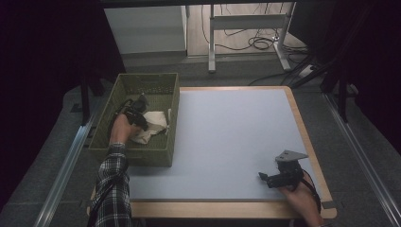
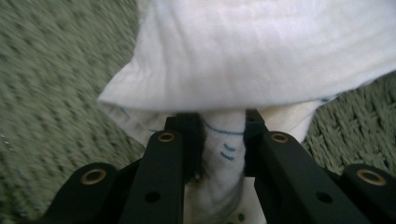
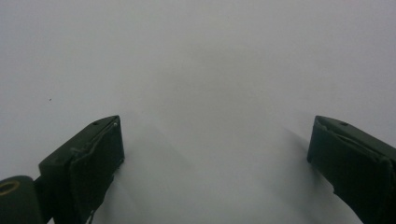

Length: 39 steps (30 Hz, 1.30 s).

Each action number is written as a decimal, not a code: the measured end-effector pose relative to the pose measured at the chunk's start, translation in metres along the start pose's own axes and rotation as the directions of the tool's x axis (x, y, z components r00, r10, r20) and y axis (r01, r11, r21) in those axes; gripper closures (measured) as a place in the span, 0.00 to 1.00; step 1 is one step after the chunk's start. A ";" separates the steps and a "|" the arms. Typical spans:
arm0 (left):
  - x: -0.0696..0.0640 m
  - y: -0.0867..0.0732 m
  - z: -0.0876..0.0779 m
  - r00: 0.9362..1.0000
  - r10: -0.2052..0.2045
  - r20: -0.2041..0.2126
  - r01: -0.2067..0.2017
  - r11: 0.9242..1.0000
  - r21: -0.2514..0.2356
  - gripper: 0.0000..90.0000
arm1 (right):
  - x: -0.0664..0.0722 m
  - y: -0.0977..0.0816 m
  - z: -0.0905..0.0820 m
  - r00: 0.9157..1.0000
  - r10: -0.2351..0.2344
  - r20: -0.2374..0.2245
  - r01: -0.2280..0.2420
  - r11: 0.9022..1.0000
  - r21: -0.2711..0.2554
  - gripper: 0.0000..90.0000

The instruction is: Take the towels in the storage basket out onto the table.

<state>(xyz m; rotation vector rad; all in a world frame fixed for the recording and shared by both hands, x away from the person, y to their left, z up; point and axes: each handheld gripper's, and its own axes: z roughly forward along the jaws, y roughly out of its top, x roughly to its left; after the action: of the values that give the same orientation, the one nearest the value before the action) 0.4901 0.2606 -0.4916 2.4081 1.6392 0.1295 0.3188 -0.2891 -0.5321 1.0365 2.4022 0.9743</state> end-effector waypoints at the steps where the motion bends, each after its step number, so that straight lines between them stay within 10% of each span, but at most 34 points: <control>1: 0.002 0.000 -0.003 1.000 -0.005 0.012 0.005 1.000 -0.018 0.86 | 0.000 0.000 0.000 1.000 0.000 0.000 0.000 1.000 0.000 0.04; 17: 0.001 -0.012 -0.072 0.998 0.015 0.054 -0.002 0.973 -0.230 0.85 | 0.000 0.000 0.000 1.000 -0.001 0.001 0.001 1.000 0.001 0.04; 39: -0.030 -0.008 -0.142 0.993 0.110 0.043 -0.091 0.946 -0.310 0.84 | 0.000 0.000 0.000 1.000 -0.001 0.001 0.001 1.000 0.001 0.04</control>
<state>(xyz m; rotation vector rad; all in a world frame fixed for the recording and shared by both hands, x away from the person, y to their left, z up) 0.4434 0.2545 -0.3545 2.2331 1.3559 0.3035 0.3188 -0.2890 -0.5321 1.0365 2.4021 0.9722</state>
